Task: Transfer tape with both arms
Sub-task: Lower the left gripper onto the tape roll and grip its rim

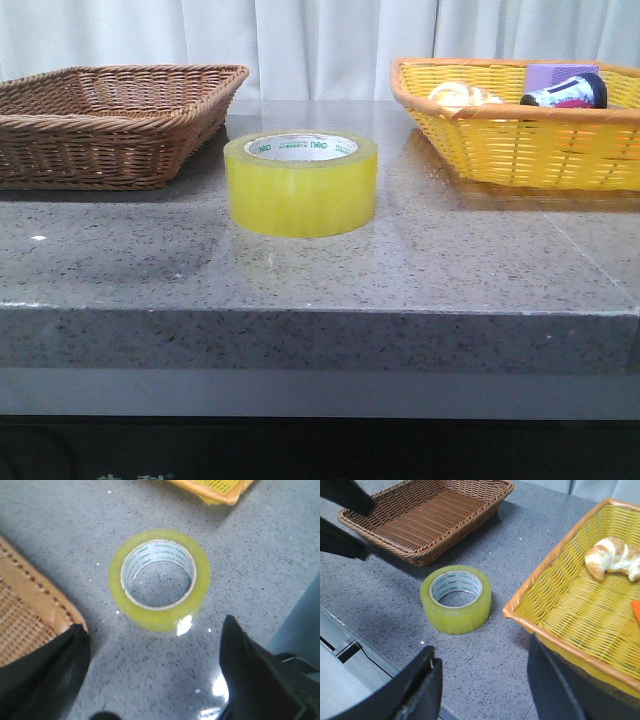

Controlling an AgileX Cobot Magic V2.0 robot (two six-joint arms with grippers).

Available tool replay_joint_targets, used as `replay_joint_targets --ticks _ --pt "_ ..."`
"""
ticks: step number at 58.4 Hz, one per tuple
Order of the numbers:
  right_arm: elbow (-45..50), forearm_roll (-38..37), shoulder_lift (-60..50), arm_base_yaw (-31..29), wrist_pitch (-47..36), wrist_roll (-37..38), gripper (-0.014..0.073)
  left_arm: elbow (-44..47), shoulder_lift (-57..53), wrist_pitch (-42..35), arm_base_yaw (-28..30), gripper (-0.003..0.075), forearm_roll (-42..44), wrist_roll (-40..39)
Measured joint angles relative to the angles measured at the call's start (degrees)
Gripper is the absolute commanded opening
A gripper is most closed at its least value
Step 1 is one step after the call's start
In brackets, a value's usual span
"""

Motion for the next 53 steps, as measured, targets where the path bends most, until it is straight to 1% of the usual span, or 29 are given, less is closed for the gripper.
replay_joint_targets --ticks 16,26,40,53 --pt "0.0 0.0 0.0 0.0 0.0 0.0 0.0415 -11.7 13.8 4.5 -4.4 0.0529 0.1 2.1" --pt "0.0 0.0 0.0 0.0 0.0 0.0 0.0415 -17.4 20.6 8.2 -6.3 0.0529 0.1 2.5" --pt "0.0 0.0 0.0 0.0 0.0 0.0 0.0415 -21.6 28.0 9.9 -7.4 0.0526 0.1 2.5" --pt "0.0 0.0 0.0 0.0 0.0 0.0 0.0415 -22.3 33.1 9.9 -7.4 0.0525 0.2 2.5"
